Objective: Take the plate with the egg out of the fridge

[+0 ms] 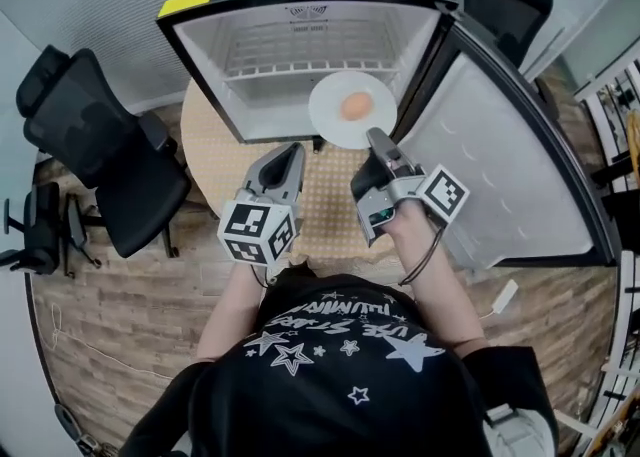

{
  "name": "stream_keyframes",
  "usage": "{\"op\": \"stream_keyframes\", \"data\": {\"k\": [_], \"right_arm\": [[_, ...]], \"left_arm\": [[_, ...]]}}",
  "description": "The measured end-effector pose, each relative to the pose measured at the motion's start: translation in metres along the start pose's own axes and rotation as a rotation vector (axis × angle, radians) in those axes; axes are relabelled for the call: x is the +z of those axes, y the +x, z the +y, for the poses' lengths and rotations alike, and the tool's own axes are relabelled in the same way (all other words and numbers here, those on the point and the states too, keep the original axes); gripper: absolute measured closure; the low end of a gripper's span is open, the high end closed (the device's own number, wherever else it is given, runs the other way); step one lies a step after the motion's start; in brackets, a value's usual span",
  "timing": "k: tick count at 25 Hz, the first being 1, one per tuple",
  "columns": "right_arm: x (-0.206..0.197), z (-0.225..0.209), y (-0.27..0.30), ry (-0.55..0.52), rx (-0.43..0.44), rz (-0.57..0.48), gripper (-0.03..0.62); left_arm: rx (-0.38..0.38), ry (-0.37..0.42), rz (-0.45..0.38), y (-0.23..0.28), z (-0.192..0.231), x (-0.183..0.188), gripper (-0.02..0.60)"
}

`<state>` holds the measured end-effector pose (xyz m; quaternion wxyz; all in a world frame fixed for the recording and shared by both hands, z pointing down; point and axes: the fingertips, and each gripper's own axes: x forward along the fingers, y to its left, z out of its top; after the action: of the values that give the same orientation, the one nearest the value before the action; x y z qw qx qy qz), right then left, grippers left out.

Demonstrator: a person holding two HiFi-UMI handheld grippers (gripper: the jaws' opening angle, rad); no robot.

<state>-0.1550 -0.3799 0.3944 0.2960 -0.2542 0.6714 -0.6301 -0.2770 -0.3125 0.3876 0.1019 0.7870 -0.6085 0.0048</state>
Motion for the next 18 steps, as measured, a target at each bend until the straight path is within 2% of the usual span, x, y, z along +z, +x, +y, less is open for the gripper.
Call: {"op": "stream_keyframes", "data": {"k": [3, 8, 18], "right_arm": [[0.000, 0.002, -0.021, -0.005, 0.008, 0.042, 0.543], [-0.016, -0.007, -0.046, 0.003, 0.009, 0.157, 0.543], [-0.038, -0.013, -0.133, -0.023, 0.008, 0.326, 0.543]], "left_arm": [[0.040, -0.001, 0.005, -0.011, -0.016, -0.006, 0.572], [0.154, 0.002, 0.011, -0.043, -0.029, -0.019, 0.572], [0.295, 0.008, 0.005, -0.108, -0.097, -0.042, 0.572]]}}
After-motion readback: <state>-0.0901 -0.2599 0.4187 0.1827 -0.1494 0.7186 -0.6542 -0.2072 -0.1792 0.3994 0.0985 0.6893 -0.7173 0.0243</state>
